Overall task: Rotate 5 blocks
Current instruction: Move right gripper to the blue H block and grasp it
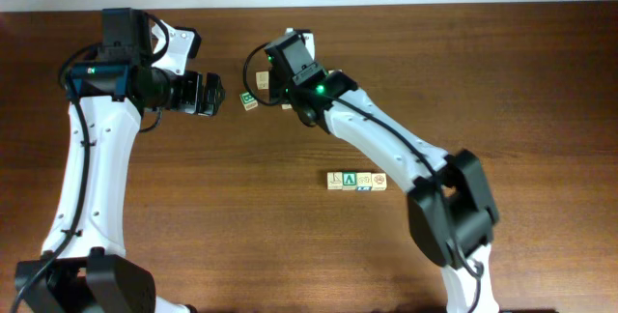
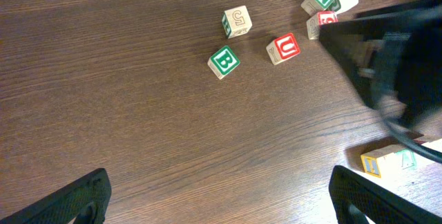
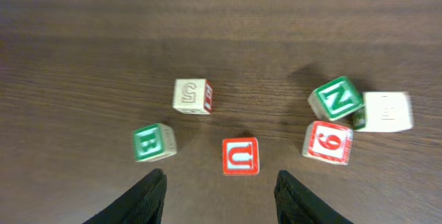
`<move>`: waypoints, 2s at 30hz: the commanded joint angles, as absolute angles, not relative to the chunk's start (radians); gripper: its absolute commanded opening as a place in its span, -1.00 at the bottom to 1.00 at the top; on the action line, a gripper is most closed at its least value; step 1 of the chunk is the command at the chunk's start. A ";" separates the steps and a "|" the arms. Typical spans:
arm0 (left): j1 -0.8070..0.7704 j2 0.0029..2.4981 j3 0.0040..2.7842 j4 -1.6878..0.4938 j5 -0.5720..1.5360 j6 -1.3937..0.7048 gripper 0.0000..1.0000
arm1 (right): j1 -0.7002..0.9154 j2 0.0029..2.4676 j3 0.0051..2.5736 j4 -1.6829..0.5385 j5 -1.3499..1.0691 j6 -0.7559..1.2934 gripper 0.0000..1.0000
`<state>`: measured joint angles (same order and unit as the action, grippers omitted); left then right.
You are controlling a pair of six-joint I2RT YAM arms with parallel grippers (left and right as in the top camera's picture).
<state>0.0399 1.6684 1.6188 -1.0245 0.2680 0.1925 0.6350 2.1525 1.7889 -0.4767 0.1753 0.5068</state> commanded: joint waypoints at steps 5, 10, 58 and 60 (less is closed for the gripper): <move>0.039 1.674 1.637 -1.023 0.265 0.191 0.98 | 0.633 2.289 1.798 -0.392 0.139 0.422 0.03; 0.039 1.674 1.637 -1.023 0.265 0.191 0.98 | 0.633 2.339 1.798 -0.375 0.139 0.423 0.03; 0.039 1.674 1.637 -1.023 0.265 0.191 0.98 | 0.620 2.394 2.001 -0.821 0.036 0.398 -0.06; 0.039 1.674 1.637 -1.023 0.265 0.191 0.98 | 0.621 2.405 2.001 -0.809 0.035 0.396 -0.07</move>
